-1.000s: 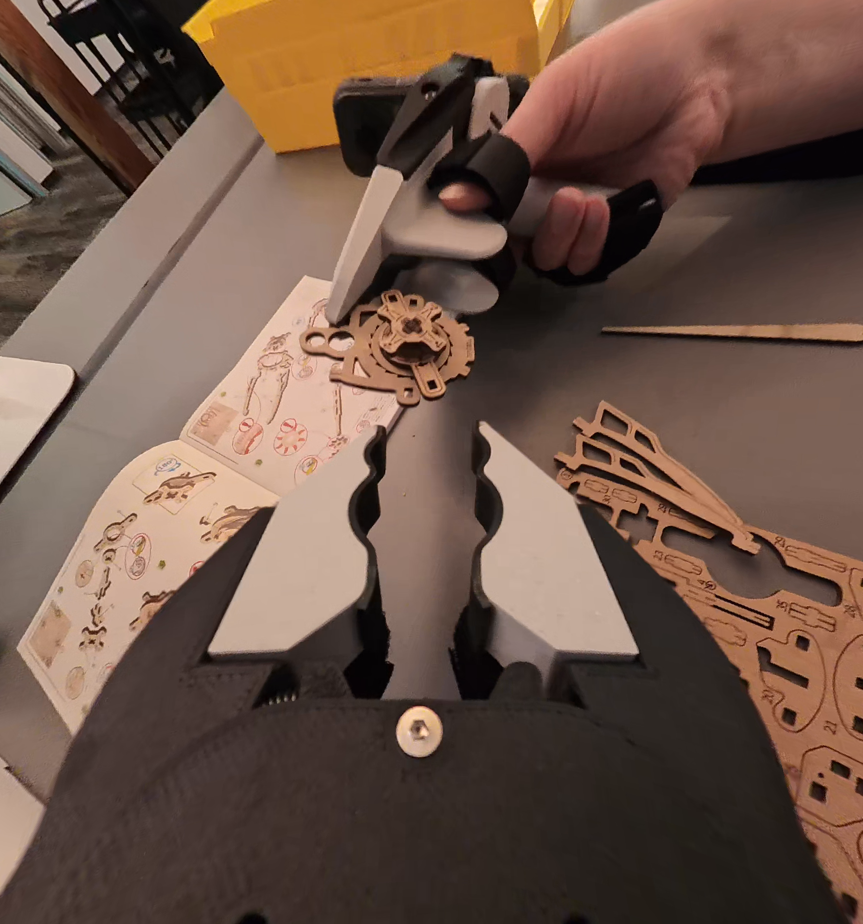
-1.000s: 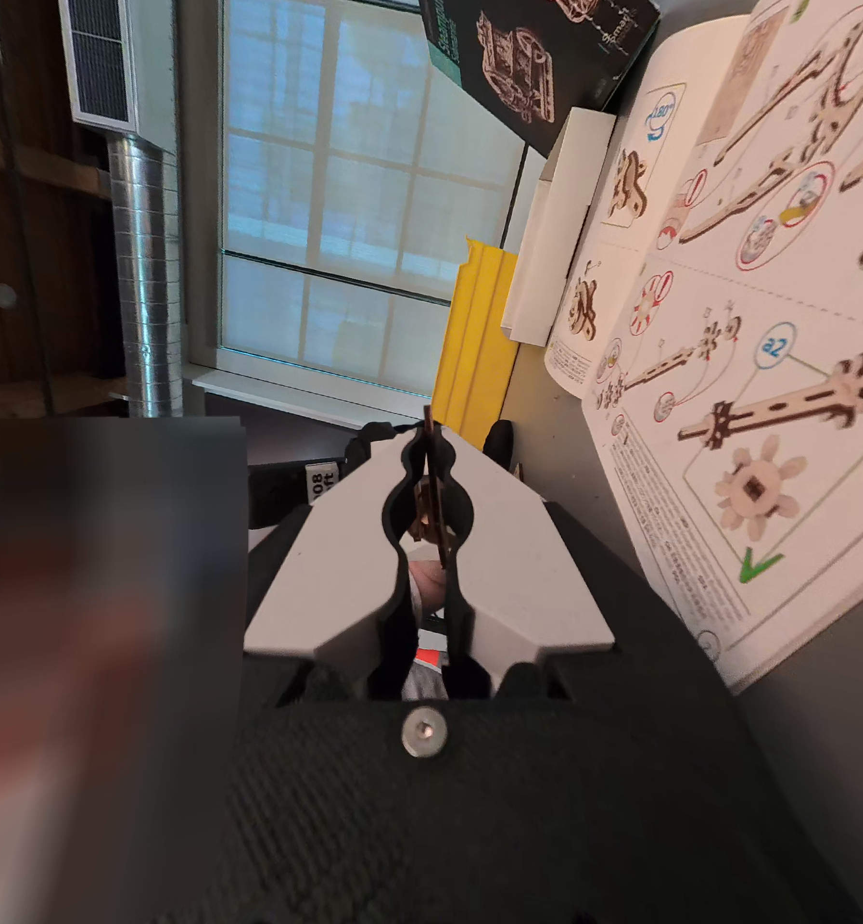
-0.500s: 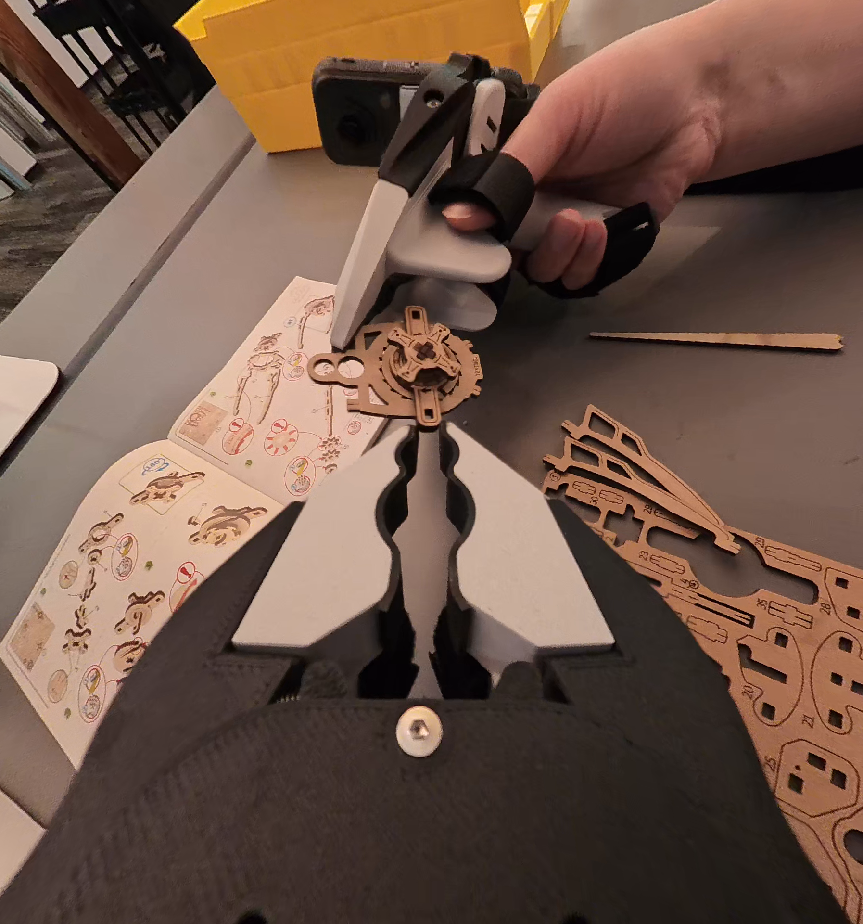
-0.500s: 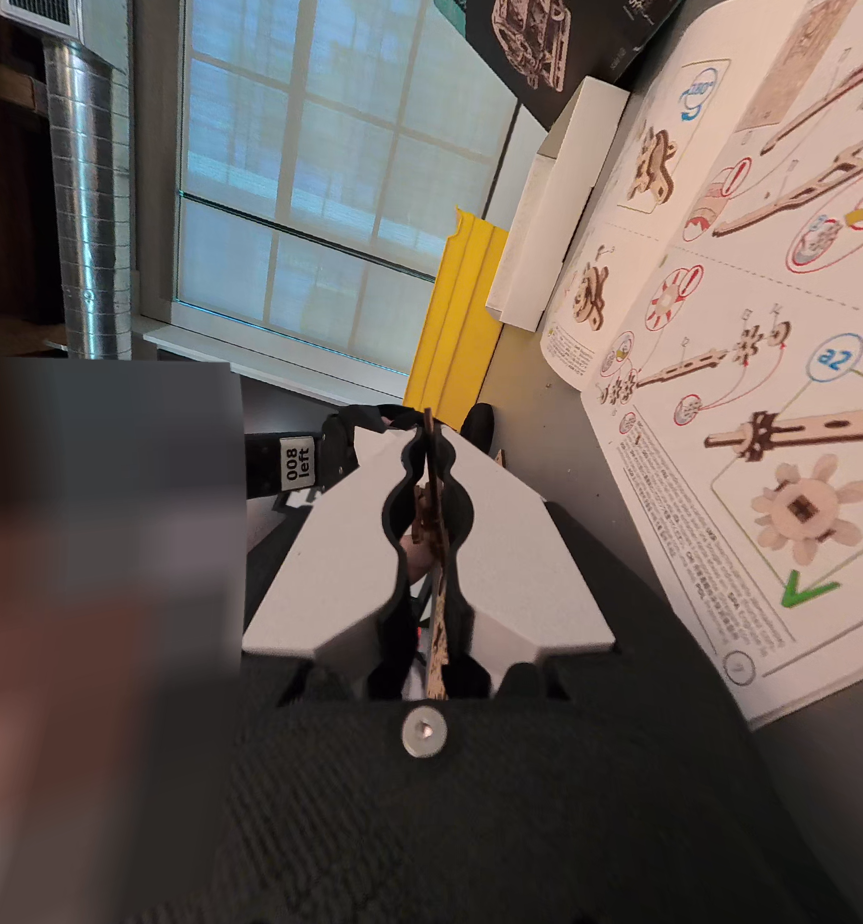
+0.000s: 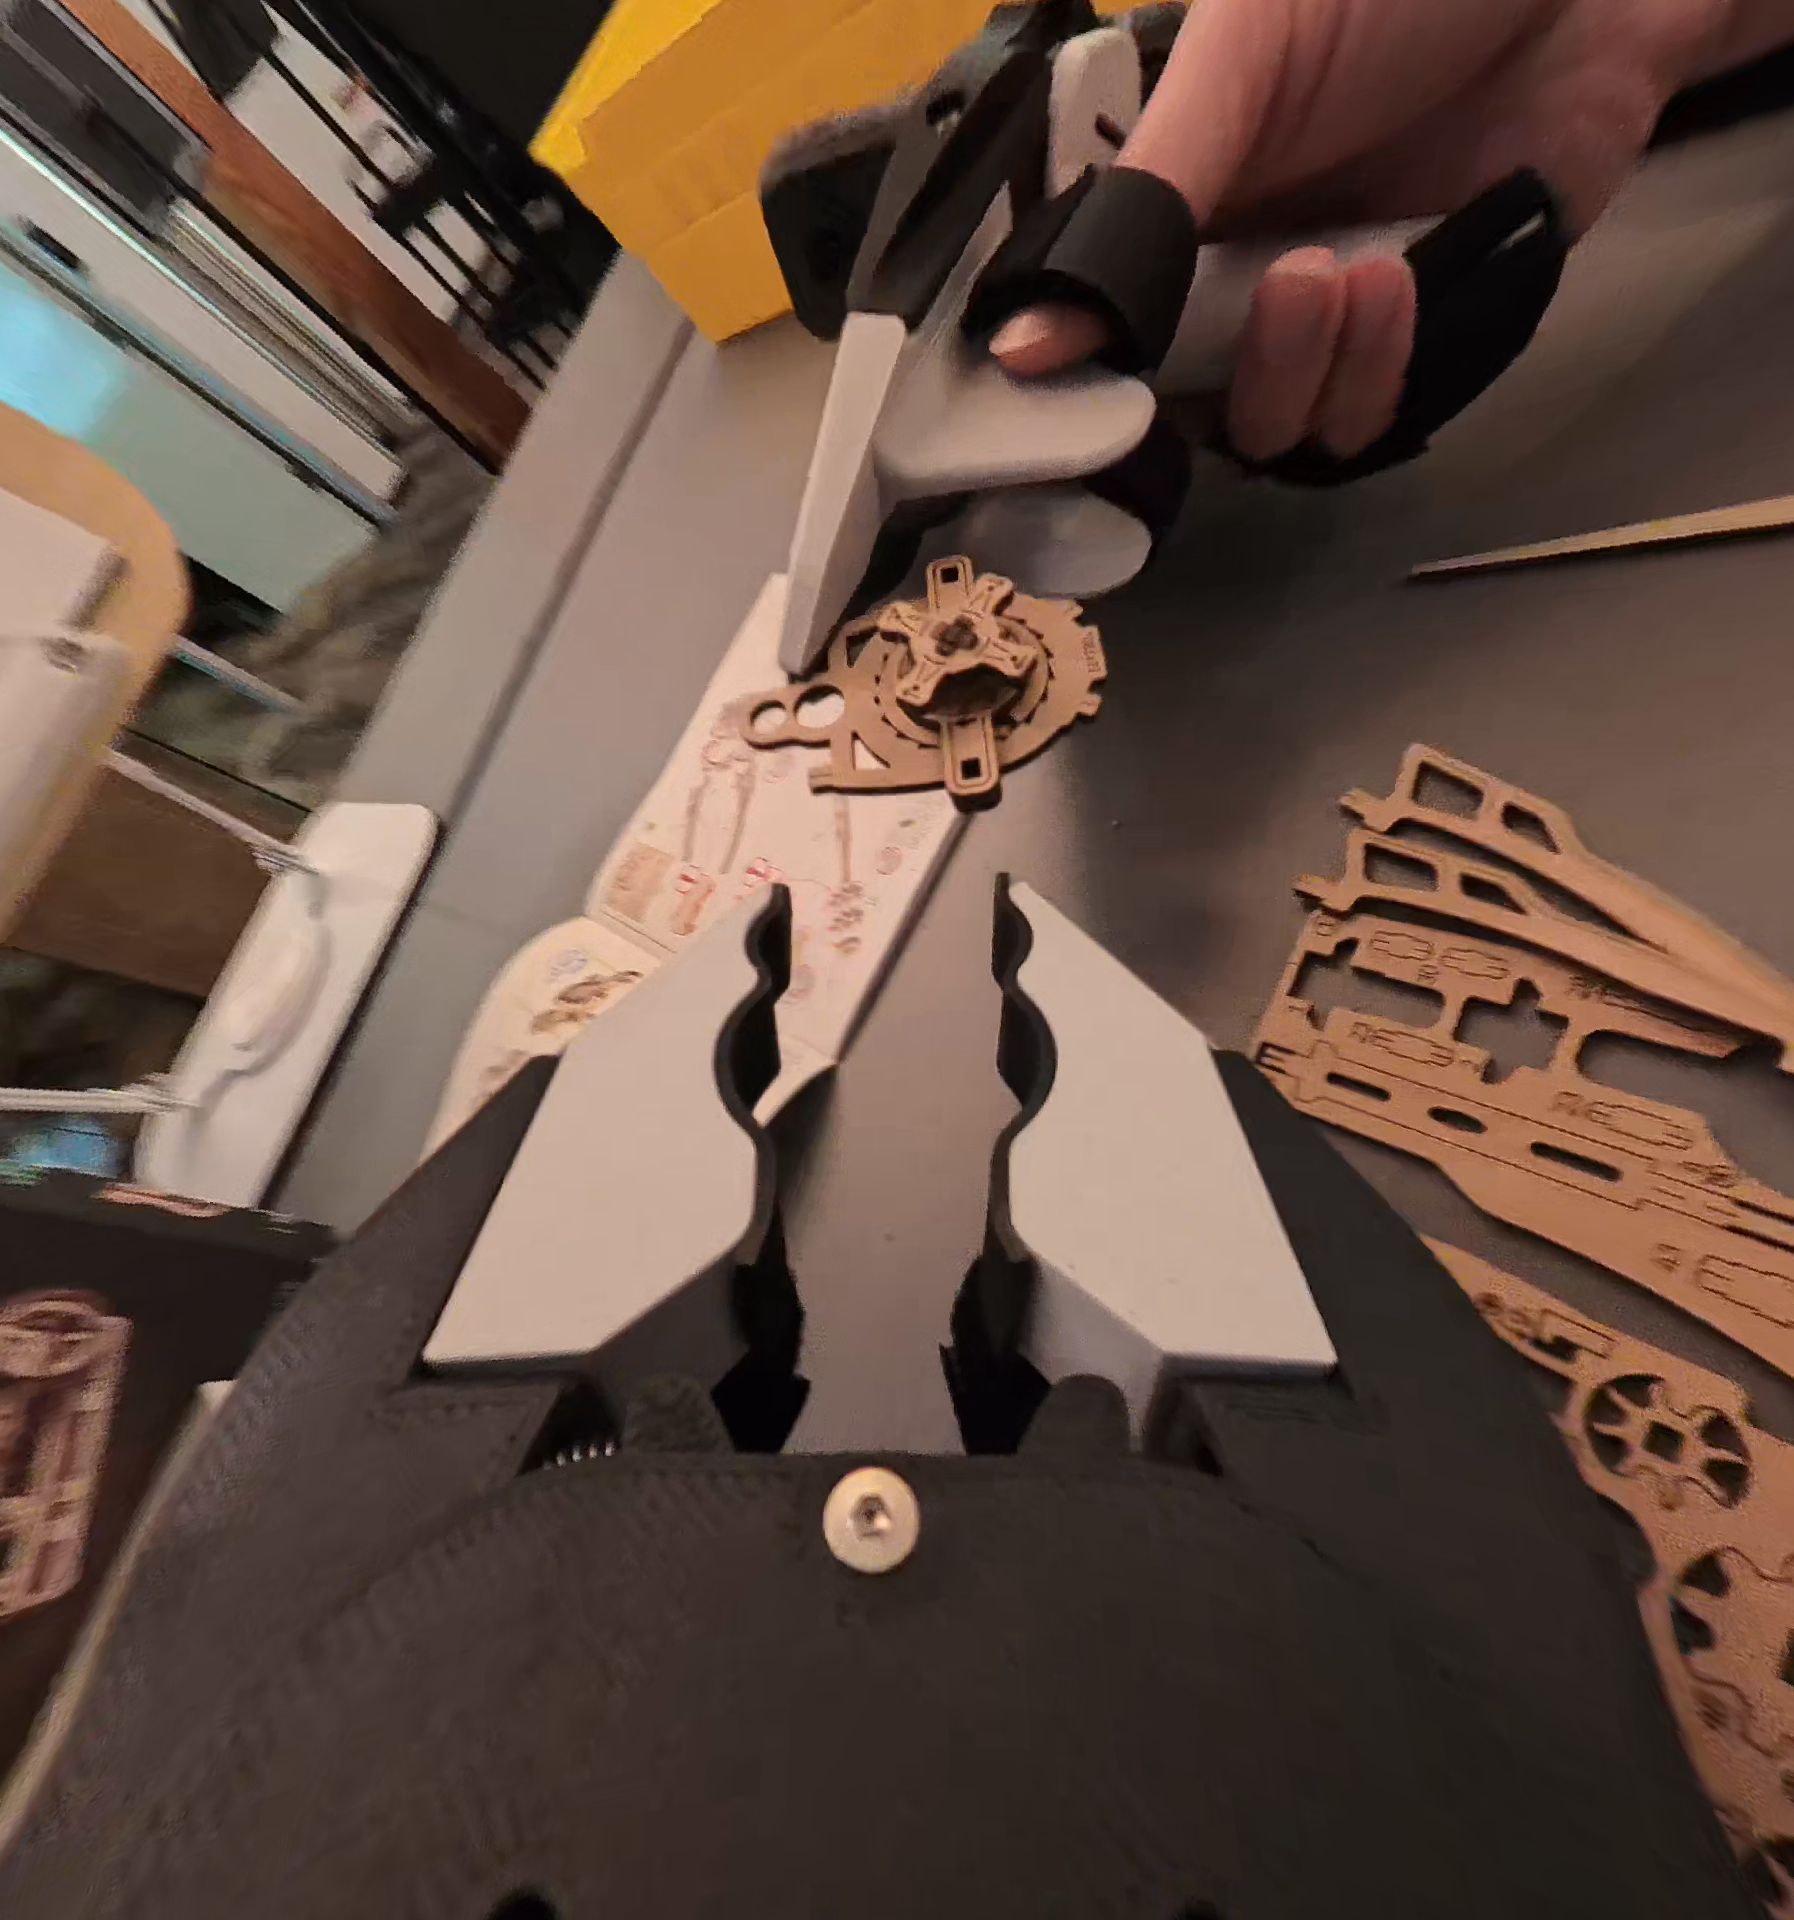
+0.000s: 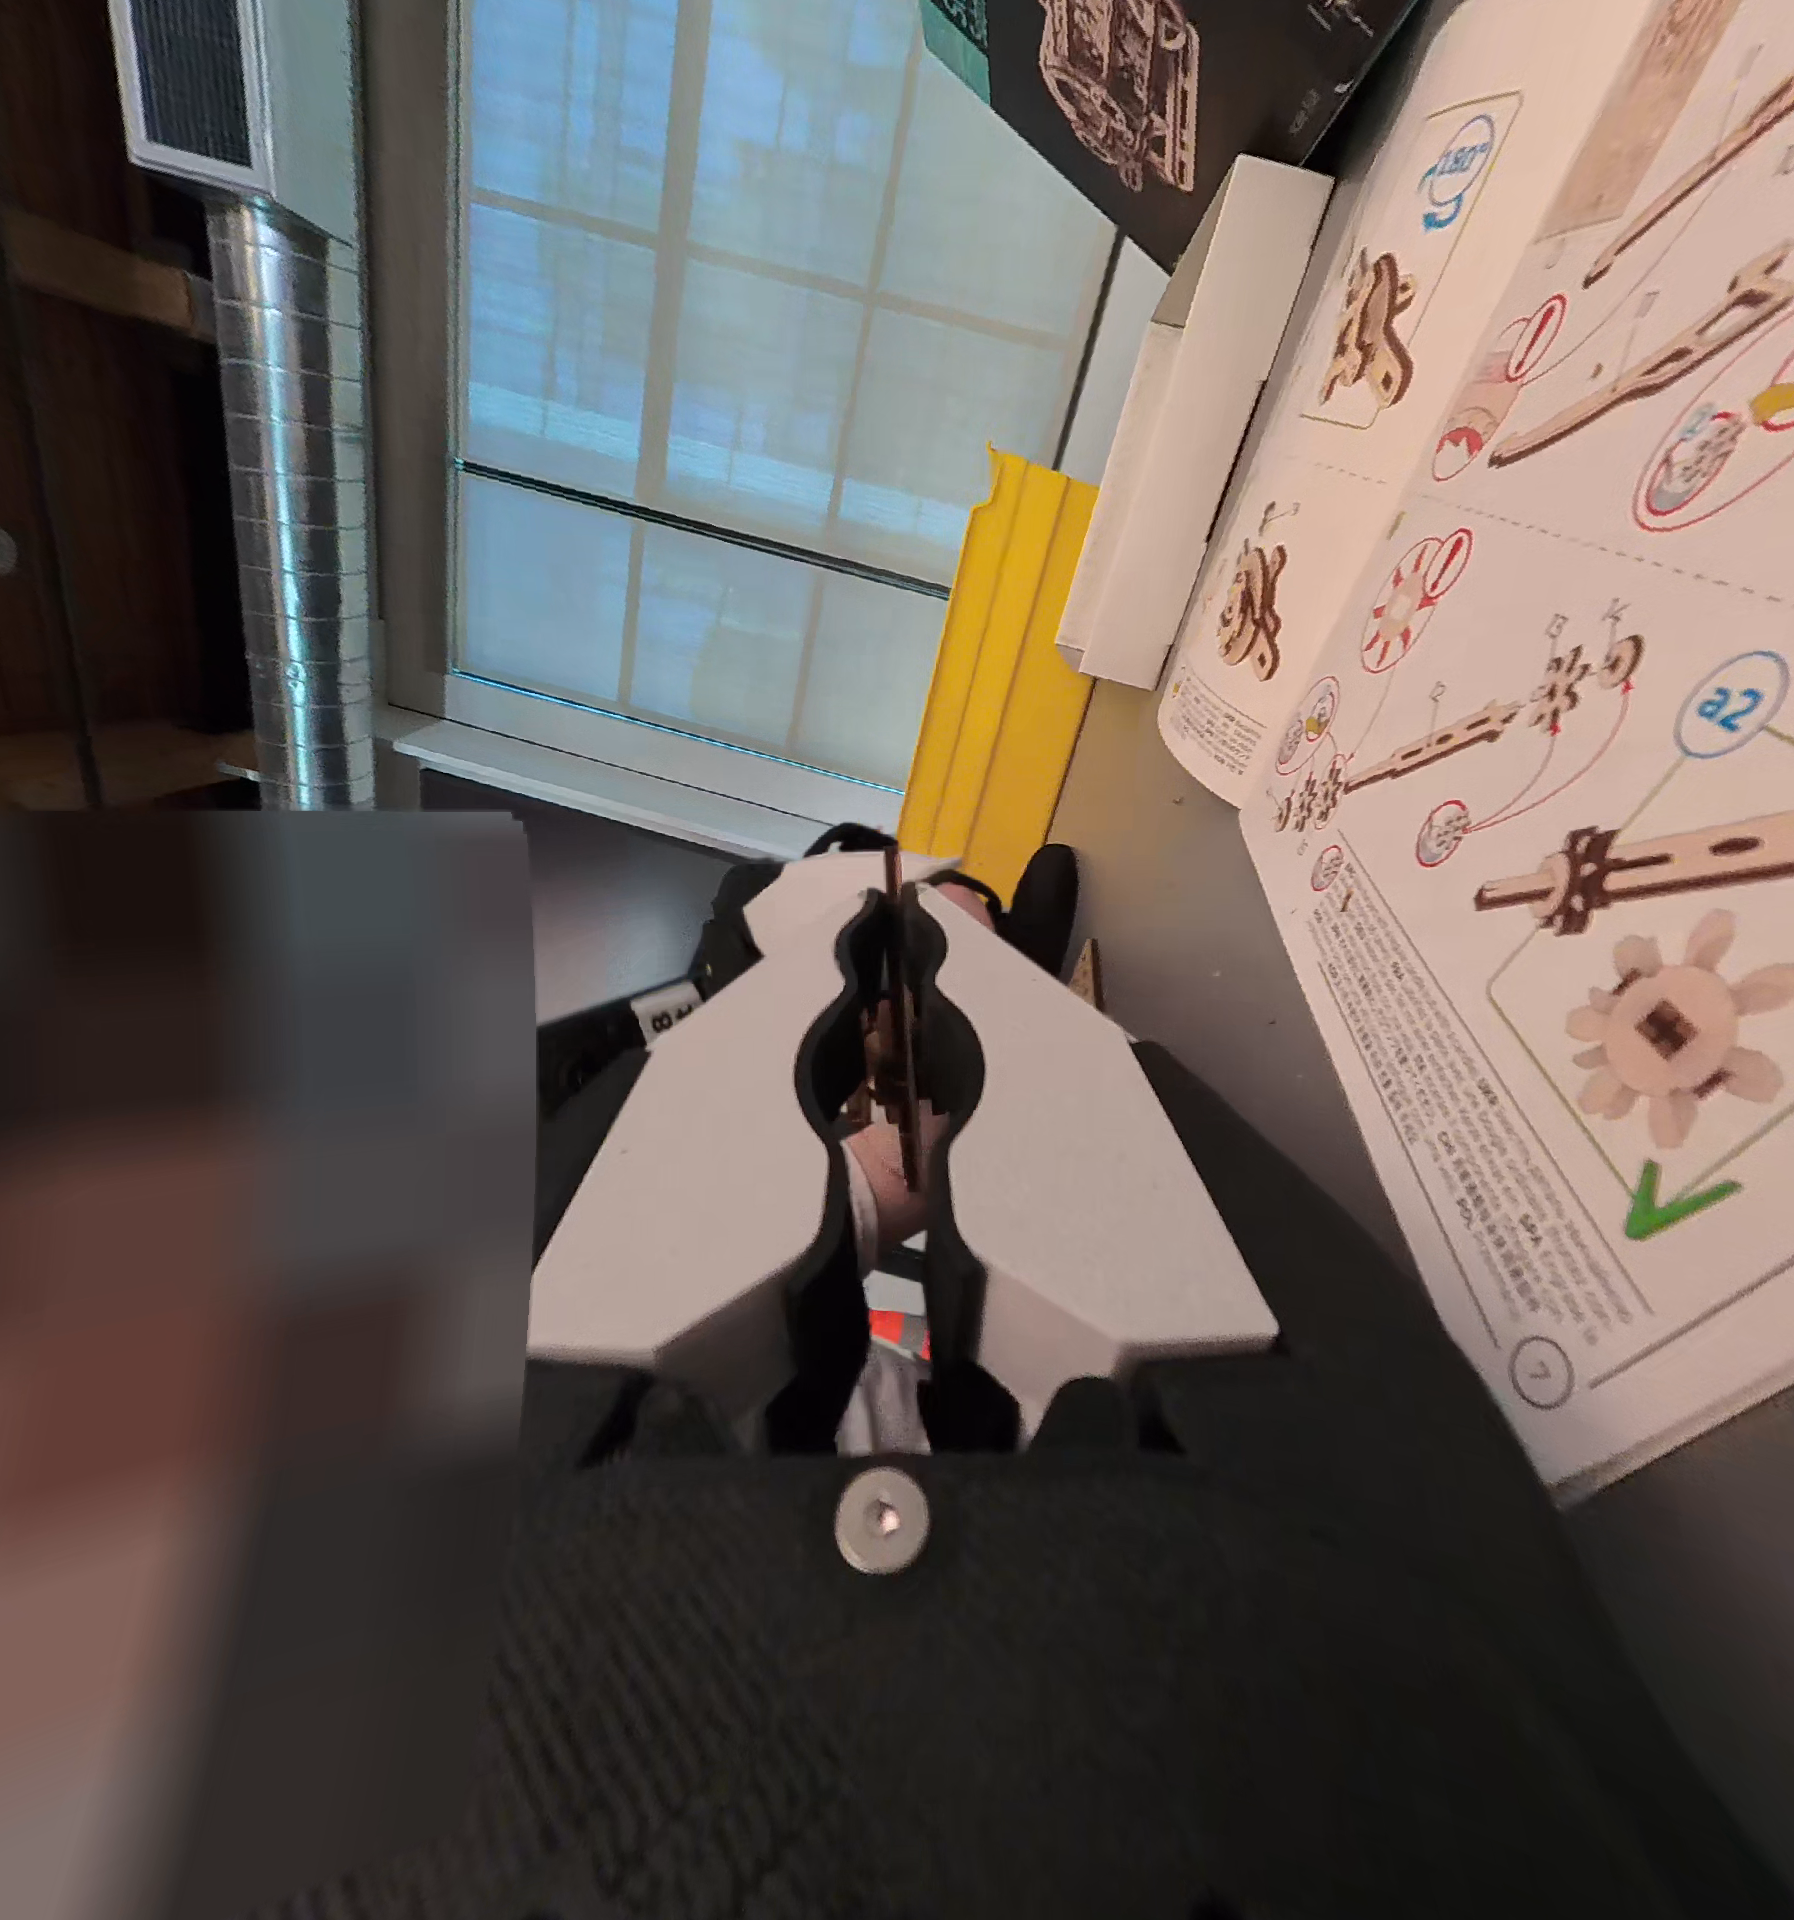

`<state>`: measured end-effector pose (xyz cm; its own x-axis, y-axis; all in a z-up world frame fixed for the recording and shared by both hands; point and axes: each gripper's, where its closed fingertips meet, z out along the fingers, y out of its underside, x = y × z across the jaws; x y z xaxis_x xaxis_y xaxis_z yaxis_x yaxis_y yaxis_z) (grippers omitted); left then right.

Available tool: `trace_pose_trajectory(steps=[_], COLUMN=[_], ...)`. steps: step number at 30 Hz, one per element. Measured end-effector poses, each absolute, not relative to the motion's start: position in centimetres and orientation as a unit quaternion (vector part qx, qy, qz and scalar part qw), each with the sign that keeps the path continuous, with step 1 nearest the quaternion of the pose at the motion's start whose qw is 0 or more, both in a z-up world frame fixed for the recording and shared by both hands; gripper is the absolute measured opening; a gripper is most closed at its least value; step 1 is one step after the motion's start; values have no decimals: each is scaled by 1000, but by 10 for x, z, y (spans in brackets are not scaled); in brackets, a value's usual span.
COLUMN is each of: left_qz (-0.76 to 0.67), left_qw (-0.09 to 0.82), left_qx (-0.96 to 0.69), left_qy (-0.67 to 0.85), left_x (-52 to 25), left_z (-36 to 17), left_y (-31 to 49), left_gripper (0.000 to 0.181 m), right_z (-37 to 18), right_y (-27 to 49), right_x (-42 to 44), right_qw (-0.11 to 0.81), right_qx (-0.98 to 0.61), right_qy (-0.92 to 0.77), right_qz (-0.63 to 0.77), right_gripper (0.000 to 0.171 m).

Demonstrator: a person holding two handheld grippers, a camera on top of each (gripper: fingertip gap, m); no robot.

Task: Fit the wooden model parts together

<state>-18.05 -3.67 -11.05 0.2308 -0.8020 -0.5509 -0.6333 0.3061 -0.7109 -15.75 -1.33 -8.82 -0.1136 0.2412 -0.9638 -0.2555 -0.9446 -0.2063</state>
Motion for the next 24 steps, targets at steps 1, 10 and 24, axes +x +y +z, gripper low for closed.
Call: trace_pose_trajectory(steps=[1,10,24], left_qz=[-64,51,55], left_qw=[540,595,616], left_qx=[-566,-434,-411], left_qy=[619,675,670], left_x=[-179,-167,-170], left_z=[-106,-99,-88], left_y=[-38,-60,-64], left_gripper=[37,23,4], right_z=[-89,-92,-88], right_y=[-14,-20,-23], right_x=[-158,-166,-167], right_qw=[161,137,181], right_qx=[-643,-644,-670], right_qy=[9,13,-74], right_qz=[749,753,717], right_gripper=[0,0,19])
